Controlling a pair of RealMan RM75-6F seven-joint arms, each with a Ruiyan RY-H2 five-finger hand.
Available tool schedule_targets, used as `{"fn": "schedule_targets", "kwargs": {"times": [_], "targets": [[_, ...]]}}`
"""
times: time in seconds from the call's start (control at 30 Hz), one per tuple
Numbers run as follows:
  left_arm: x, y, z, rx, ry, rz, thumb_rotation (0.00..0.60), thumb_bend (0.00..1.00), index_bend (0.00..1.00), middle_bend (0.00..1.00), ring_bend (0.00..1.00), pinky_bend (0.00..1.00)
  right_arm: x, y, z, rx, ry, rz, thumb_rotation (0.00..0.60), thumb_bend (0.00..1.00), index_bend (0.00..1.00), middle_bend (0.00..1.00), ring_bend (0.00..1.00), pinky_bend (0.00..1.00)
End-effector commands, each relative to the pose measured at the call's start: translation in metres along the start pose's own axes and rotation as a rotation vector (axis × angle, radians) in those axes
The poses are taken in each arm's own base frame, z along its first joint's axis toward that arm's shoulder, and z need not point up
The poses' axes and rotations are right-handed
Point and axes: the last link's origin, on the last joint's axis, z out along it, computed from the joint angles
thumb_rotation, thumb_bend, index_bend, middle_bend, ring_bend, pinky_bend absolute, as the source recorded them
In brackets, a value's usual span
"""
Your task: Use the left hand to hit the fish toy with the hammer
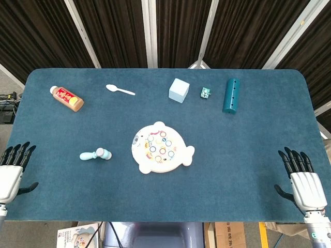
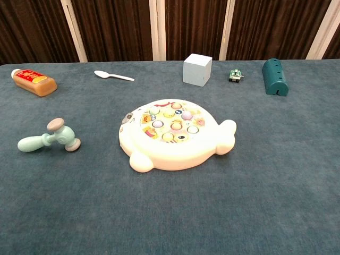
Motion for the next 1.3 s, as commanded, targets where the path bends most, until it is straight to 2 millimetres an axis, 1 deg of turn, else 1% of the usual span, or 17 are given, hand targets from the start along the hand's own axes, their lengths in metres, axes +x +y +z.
{"fn": "schedule_targets", "kwargs": {"times": [0.03,0.27,0.87,0.9,0.97,1.03,1.13,1.23,1.3], "targets": [[0.0,0.0,0.0,0.0,-0.004,-0.001,0.6,0.0,0.0,0.0,0.0,0.0,0.0,0.0,0.0,0.002,0.002,0.001,0.6,0.21,0.0,0.0,0.0,0.03],[0.0,-0.001,0.001,0.007,-0.014,-0.011,0.6,0.0,0.0,0.0,0.0,0.0,0.0,0.0,0.001,0.009,0.015,0.008,0.6,0.21,0.0,0.0,0.0,0.03],[-0.001,0.008,0.01,-0.003,-0.037,-0.043,0.6,0.0,0.01,0.0,0.0,0.0,0.003,0.003,-0.004,0.004,0.022,0.017,0.6,0.21,0.0,0.0,0.0,0.03],[0.0,0.01,0.012,-0.007,-0.032,-0.046,0.6,0.01,0.02,0.0,0.0,0.01,0.004,0.004,-0.005,0.004,0.022,0.018,0.6,0.21,0.0,0.0,0.0,0.03],[0.002,0.014,0.015,-0.012,-0.024,-0.061,0.6,0.03,0.08,0.02,0.0,0.02,0.004,0.004,-0.005,0.004,0.022,0.021,0.6,0.21,0.0,0.0,0.0,0.03],[0.005,0.022,0.021,-0.024,-0.022,-0.097,0.6,0.09,0.2,0.07,0.0,0.05,0.004,0.004,-0.005,0.004,0.021,0.026,0.6,0.21,0.0,0.0,0.0,0.03],[0.01,0.036,0.032,-0.047,-0.027,-0.116,0.6,0.14,0.34,0.12,0.0,0.07,0.004,0.004,-0.005,0.004,0.019,0.034,0.6,0.21,0.0,0.0,0.0,0.03],[0.014,0.054,0.047,-0.062,-0.043,-0.127,0.6,0.17,0.42,0.14,0.0,0.08,0.003,0.003,-0.004,0.009,0.014,0.043,0.6,0.21,0.0,0.0,0.0,0.03],[0.015,0.065,0.057,-0.068,-0.064,-0.133,0.6,0.19,0.45,0.15,0.0,0.08,0.003,0.002,-0.003,0.014,0.012,0.047,0.6,0.21,0.0,0.0,0.0,0.03]]}}
